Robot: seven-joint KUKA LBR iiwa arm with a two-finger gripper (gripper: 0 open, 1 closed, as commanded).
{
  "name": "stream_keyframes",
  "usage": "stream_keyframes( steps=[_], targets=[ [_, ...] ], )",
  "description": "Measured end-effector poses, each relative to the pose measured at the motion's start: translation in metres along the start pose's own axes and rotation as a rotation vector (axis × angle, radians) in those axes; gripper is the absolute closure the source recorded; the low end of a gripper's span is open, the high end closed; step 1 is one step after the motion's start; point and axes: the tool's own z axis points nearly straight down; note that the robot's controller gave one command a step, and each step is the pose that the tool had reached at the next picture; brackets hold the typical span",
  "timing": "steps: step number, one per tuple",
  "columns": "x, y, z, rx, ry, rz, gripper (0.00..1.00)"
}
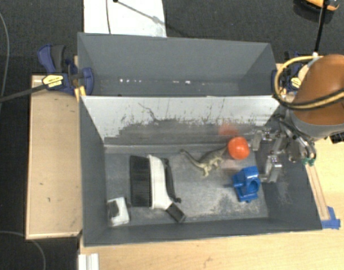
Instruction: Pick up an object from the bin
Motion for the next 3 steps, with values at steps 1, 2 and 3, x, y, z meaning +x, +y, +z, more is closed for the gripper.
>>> stream_keyframes(
  steps=[1, 2, 3],
  targets=[
    [0.0, 0.002, 0.003, 0.001, -0.002, -0.007, 0.0],
    [0.008, 0.007, -0.016, -0.002, 0.005, -0.087, 0.0],
    [0.005, 0.034, 0.009, 0.003, -0.015, -0.101, 0.0]
  ],
)
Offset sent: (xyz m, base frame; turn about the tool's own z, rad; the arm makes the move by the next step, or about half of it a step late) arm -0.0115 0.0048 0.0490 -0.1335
